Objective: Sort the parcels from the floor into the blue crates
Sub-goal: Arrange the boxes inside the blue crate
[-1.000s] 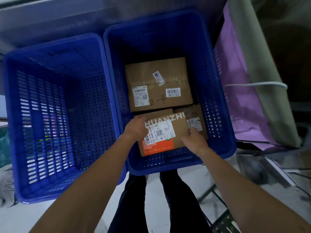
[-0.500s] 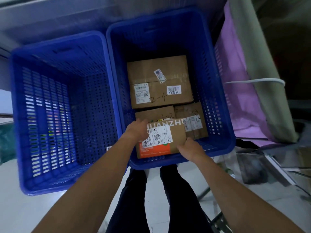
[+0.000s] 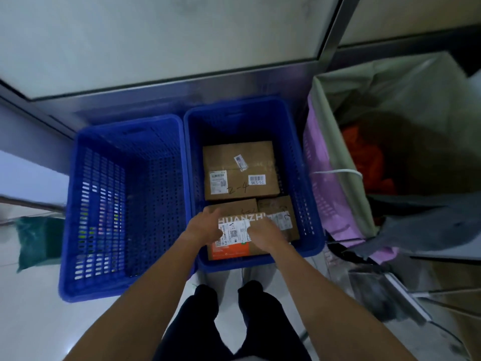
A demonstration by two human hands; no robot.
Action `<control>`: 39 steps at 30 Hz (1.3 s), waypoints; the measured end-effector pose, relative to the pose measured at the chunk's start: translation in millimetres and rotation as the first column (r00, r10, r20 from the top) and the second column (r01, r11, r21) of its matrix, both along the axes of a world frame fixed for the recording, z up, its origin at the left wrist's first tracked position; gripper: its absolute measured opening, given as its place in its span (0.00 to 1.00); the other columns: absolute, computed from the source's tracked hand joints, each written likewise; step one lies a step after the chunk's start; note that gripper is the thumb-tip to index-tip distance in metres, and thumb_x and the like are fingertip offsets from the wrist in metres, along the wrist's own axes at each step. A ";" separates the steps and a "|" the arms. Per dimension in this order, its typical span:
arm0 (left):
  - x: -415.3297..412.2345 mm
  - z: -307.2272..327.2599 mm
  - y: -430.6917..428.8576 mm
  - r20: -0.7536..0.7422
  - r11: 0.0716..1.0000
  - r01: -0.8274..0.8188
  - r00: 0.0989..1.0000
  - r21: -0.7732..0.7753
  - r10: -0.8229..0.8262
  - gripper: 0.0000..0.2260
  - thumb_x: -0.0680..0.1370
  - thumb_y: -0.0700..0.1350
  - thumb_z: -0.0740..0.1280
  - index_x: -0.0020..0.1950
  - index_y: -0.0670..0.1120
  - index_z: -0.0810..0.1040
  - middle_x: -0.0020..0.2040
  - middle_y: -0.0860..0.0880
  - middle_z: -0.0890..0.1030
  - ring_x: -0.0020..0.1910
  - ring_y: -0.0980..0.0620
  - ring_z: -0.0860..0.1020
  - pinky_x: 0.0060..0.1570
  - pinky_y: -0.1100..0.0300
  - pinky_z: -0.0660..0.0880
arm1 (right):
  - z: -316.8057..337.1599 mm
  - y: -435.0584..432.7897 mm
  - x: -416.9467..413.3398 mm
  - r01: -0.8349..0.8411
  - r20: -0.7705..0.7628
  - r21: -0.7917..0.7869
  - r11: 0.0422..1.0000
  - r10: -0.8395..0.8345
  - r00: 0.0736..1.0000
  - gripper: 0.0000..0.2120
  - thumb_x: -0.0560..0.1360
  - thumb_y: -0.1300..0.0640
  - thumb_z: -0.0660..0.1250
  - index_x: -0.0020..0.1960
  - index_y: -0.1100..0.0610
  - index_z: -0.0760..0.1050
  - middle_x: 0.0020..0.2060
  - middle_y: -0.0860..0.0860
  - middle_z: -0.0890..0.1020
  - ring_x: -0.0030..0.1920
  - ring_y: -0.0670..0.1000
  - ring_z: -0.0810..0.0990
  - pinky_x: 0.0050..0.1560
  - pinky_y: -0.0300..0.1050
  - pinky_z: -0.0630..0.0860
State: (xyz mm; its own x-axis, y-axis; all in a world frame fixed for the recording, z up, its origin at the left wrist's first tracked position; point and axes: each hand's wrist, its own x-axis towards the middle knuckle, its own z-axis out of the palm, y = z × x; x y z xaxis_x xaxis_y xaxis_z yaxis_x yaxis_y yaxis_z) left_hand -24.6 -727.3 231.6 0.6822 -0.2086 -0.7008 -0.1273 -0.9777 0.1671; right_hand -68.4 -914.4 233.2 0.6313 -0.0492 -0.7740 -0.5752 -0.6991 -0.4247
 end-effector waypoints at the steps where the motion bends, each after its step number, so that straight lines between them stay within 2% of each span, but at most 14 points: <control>1: -2.6 11.4 1.9 -0.001 0.999 -0.036 0.999 -0.021 0.036 0.31 0.78 0.46 0.65 0.79 0.52 0.57 0.70 0.41 0.67 0.59 0.42 0.75 0.53 0.52 0.75 | 9.2 2.2 2.7 0.001 0.009 0.005 1.000 -0.001 1.000 0.20 0.76 0.47 0.59 0.57 0.60 0.77 0.52 0.56 0.81 0.51 0.55 0.80 0.53 0.51 0.78; 3: -7.7 30.8 8.7 0.007 0.993 -0.100 0.995 -0.058 0.100 0.32 0.78 0.48 0.65 0.80 0.53 0.56 0.69 0.42 0.68 0.59 0.43 0.76 0.54 0.52 0.75 | 26.6 7.4 9.8 -0.039 0.050 0.004 0.999 0.038 0.998 0.14 0.78 0.49 0.61 0.51 0.59 0.76 0.46 0.54 0.81 0.45 0.52 0.79 0.48 0.48 0.78; 4: -10.5 39.2 13.6 0.015 0.989 -0.129 0.991 -0.071 0.131 0.32 0.79 0.49 0.65 0.80 0.53 0.55 0.70 0.42 0.68 0.60 0.43 0.76 0.55 0.52 0.75 | 32.4 11.1 14.3 -0.076 0.065 0.001 0.997 0.076 0.995 0.14 0.79 0.49 0.62 0.51 0.59 0.77 0.46 0.54 0.81 0.45 0.52 0.80 0.47 0.47 0.78; 7: -20.0 59.8 34.9 0.030 0.971 -0.222 0.974 -0.089 0.225 0.34 0.79 0.53 0.66 0.81 0.53 0.53 0.71 0.41 0.67 0.61 0.42 0.75 0.57 0.51 0.74 | 45.0 26.2 25.7 -0.201 0.077 -0.030 0.979 0.203 0.976 0.20 0.81 0.47 0.60 0.57 0.64 0.78 0.54 0.57 0.81 0.54 0.57 0.80 0.48 0.45 0.75; 9: -27.2 69.4 52.6 0.029 0.957 -0.277 0.959 -0.090 0.281 0.34 0.79 0.52 0.66 0.81 0.54 0.53 0.73 0.40 0.66 0.62 0.40 0.75 0.58 0.50 0.73 | 51.6 39.9 28.9 -0.272 0.078 -0.049 0.961 0.275 0.958 0.20 0.82 0.48 0.58 0.57 0.65 0.77 0.51 0.55 0.80 0.53 0.57 0.80 0.49 0.46 0.75; 13: -42.5 78.7 97.5 0.035 0.922 -0.376 0.924 -0.087 0.380 0.31 0.80 0.53 0.65 0.80 0.53 0.56 0.73 0.41 0.67 0.65 0.40 0.73 0.61 0.49 0.72 | 62.2 76.9 23.4 -0.362 0.093 -0.081 0.928 0.369 0.925 0.20 0.81 0.46 0.59 0.54 0.63 0.77 0.45 0.54 0.75 0.44 0.54 0.75 0.44 0.45 0.71; 16: -58.2 82.1 133.1 0.043 0.896 -0.436 0.897 -0.082 0.441 0.27 0.81 0.53 0.63 0.79 0.48 0.61 0.73 0.42 0.70 0.67 0.41 0.72 0.63 0.50 0.71 | 58.3 108.3 13.6 -0.385 0.100 -0.057 0.921 0.389 0.916 0.16 0.80 0.48 0.60 0.44 0.60 0.75 0.37 0.52 0.77 0.36 0.51 0.75 0.33 0.44 0.68; 20: -84.1 82.4 179.7 0.054 0.875 -0.474 0.875 -0.098 0.480 0.25 0.82 0.52 0.62 0.77 0.45 0.63 0.73 0.42 0.71 0.68 0.41 0.72 0.65 0.49 0.71 | 56.1 155.8 -3.9 -0.443 0.142 -0.054 0.895 0.446 0.884 0.18 0.81 0.49 0.59 0.35 0.55 0.66 0.33 0.52 0.71 0.31 0.51 0.70 0.31 0.45 0.65; 24: -113.1 78.5 237.8 0.086 0.853 -0.500 0.853 -0.149 0.515 0.25 0.81 0.52 0.63 0.75 0.44 0.66 0.71 0.42 0.73 0.67 0.41 0.73 0.64 0.52 0.71 | 63.7 215.7 -23.5 -0.527 0.134 -0.118 0.842 0.539 0.831 0.21 0.82 0.49 0.58 0.33 0.55 0.62 0.30 0.52 0.67 0.29 0.51 0.67 0.29 0.45 0.62; 30: -151.0 87.8 353.9 0.154 0.823 -0.522 0.815 -0.224 0.558 0.21 0.80 0.50 0.64 0.72 0.45 0.71 0.68 0.42 0.76 0.65 0.41 0.75 0.61 0.54 0.71 | 83.4 327.0 -52.8 -0.528 0.181 -0.140 0.838 0.546 0.818 0.22 0.82 0.49 0.58 0.32 0.56 0.63 0.29 0.51 0.69 0.29 0.51 0.67 0.30 0.45 0.63; 33: -165.3 92.6 413.9 0.139 0.789 -0.566 0.784 -0.240 0.605 0.20 0.79 0.51 0.63 0.70 0.45 0.73 0.65 0.41 0.78 0.61 0.41 0.76 0.59 0.53 0.73 | 81.1 377.8 -71.4 -0.513 0.189 -0.157 0.844 0.536 0.823 0.20 0.81 0.48 0.58 0.33 0.56 0.65 0.33 0.51 0.72 0.33 0.52 0.71 0.31 0.44 0.65; 35: -176.2 95.3 448.1 0.119 0.765 -0.601 0.763 -0.231 0.636 0.22 0.77 0.55 0.63 0.69 0.46 0.74 0.66 0.44 0.77 0.63 0.42 0.76 0.61 0.53 0.73 | 76.2 405.1 -86.6 -0.516 0.166 -0.178 0.838 0.542 0.824 0.18 0.80 0.48 0.58 0.34 0.54 0.65 0.35 0.52 0.72 0.37 0.53 0.73 0.35 0.45 0.67; 37: -184.2 96.5 475.3 0.094 0.761 -0.616 0.761 -0.206 0.642 0.26 0.75 0.59 0.60 0.67 0.46 0.77 0.67 0.45 0.77 0.64 0.44 0.76 0.60 0.55 0.72 | 72.9 428.6 -99.8 -0.518 0.142 -0.167 0.839 0.541 0.829 0.17 0.80 0.49 0.58 0.34 0.53 0.63 0.34 0.51 0.71 0.36 0.52 0.71 0.34 0.45 0.66; 39: -187.4 95.1 494.2 0.085 0.727 -0.649 0.730 -0.223 0.678 0.21 0.78 0.52 0.63 0.67 0.43 0.77 0.66 0.43 0.78 0.63 0.42 0.76 0.61 0.54 0.73 | 70.3 450.3 -107.1 -0.513 0.129 -0.147 0.846 0.531 0.838 0.17 0.79 0.51 0.57 0.33 0.53 0.62 0.33 0.50 0.69 0.33 0.51 0.68 0.32 0.45 0.63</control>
State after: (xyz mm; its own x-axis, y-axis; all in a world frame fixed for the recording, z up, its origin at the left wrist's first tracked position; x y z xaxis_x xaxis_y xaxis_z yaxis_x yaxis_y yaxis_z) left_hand -212.0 -233.1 326.7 0.7827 0.2354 -0.5762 0.5062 -0.7794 0.3692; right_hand -175.6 -464.1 303.5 0.6987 0.2497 -0.6704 -0.0436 -0.9205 -0.3882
